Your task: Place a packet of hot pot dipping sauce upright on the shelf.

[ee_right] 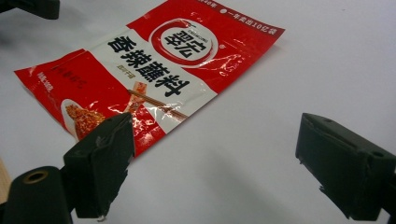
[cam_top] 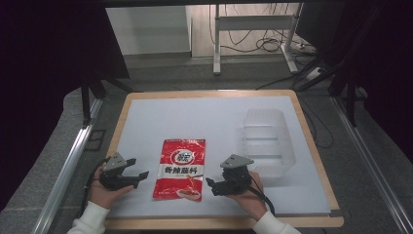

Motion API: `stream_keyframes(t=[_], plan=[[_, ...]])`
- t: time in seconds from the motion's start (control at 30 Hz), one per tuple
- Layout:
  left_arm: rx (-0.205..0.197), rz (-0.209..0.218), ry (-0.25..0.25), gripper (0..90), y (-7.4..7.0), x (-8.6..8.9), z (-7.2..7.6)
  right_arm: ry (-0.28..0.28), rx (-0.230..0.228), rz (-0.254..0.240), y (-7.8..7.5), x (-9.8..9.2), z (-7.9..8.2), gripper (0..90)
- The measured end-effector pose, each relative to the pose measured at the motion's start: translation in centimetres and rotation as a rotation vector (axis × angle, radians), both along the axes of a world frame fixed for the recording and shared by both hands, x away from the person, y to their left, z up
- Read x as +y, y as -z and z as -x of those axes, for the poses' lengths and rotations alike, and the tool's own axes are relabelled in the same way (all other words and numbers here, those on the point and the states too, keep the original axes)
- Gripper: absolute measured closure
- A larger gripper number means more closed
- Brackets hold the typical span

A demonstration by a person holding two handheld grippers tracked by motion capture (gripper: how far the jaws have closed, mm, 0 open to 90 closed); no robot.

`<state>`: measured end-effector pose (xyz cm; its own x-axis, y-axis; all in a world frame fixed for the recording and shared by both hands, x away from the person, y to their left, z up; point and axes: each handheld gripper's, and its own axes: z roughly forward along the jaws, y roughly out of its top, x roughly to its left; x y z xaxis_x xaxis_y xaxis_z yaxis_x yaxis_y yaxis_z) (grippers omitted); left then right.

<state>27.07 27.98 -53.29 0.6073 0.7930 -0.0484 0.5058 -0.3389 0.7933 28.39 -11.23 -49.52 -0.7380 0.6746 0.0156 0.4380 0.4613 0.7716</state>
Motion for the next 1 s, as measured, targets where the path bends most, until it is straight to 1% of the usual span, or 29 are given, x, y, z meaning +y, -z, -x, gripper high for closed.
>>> stream_keyframes(t=[0.13, 0.33, 0.73, 0.8, 0.87, 0.9, 0.97, 1.0], plan=[[0.001, 0.002, 0.003, 25.3, 0.02, -0.11, 0.02, -0.007, 0.004, -0.001, -0.04, -0.03, 0.12, 13.5], [-0.002, -0.002, 0.006, 25.3, -0.08, -0.22, 0.04, -0.032, -0.003, 0.018, -0.23, 0.10, 0.49, 14.1], [0.002, 0.000, 0.009, 25.3, -0.08, -0.23, 0.05, -0.051, 0.016, 0.022, -0.39, 0.08, 0.28, 16.7], [0.002, 0.006, 0.008, 25.3, -0.10, -0.24, 0.07, -0.055, 0.021, 0.020, -0.48, 0.22, 0.30, 17.3], [0.003, 0.006, 0.010, 25.3, -0.12, -0.22, 0.05, -0.075, 0.019, 0.019, -0.69, 0.53, 0.28, 18.8], [0.003, 0.006, 0.010, 25.3, -0.12, -0.22, 0.05, -0.075, 0.019, 0.019, -0.69, 0.53, 0.28, 18.8], [0.004, 0.006, 0.012, 25.3, -0.07, -0.25, 0.00, -0.099, 0.021, 0.022, -0.98, 0.81, 0.15, 20.0], [0.004, 0.006, 0.012, 25.3, -0.07, -0.25, 0.00, -0.099, 0.021, 0.022, -0.98, 0.81, 0.15, 20.0]])
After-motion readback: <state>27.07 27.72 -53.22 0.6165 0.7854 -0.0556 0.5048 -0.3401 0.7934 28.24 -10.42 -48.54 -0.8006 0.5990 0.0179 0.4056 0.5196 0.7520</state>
